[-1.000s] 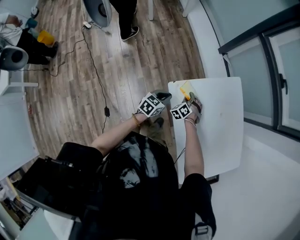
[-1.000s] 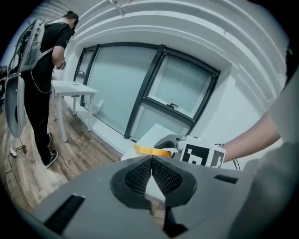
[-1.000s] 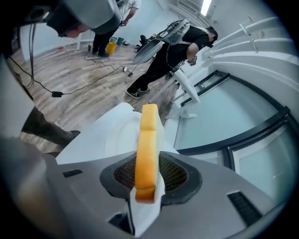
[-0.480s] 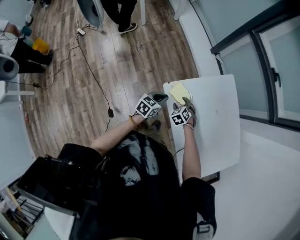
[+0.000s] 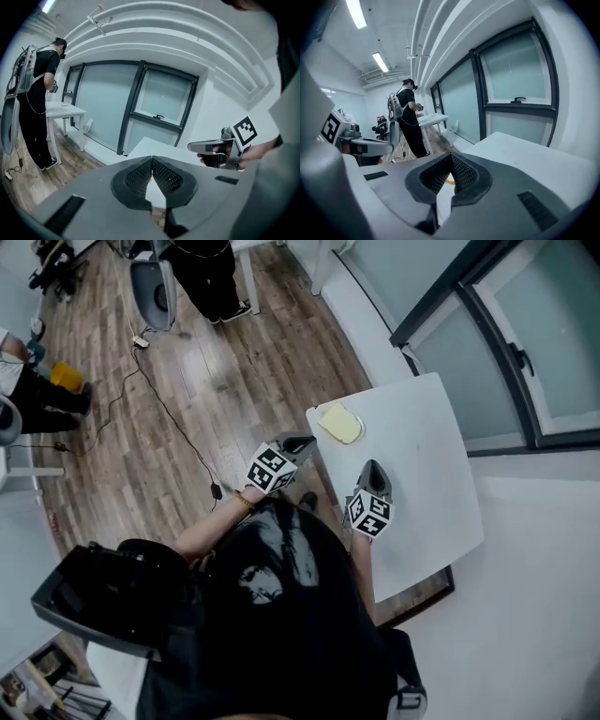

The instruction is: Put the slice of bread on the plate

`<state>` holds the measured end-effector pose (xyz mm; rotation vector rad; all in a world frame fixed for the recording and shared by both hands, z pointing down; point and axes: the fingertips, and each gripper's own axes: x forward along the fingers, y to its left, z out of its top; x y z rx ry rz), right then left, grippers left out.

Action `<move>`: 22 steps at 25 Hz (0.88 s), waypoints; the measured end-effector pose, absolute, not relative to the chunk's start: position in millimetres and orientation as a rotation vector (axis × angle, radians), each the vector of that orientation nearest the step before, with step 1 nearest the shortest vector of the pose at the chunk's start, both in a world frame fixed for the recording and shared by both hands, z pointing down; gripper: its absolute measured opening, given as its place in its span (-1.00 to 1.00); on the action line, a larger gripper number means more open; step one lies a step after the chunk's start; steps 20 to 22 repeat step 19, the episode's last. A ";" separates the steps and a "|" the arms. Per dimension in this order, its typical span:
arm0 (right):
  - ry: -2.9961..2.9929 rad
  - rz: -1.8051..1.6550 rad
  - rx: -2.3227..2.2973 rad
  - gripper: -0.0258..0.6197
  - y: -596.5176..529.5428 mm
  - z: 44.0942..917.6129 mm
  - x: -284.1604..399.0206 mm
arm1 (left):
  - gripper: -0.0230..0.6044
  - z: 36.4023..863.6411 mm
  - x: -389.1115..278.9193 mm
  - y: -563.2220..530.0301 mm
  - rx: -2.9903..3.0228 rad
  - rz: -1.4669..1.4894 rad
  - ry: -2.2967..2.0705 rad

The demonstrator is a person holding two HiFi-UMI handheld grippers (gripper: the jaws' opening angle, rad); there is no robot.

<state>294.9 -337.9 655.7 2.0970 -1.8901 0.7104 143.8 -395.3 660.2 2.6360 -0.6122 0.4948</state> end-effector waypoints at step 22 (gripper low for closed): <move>-1.963 0.670 2.054 -0.90 -312.3 643.8 287.7 | -0.91 647.1 158.1 -373.7 2.683 0.475 -0.609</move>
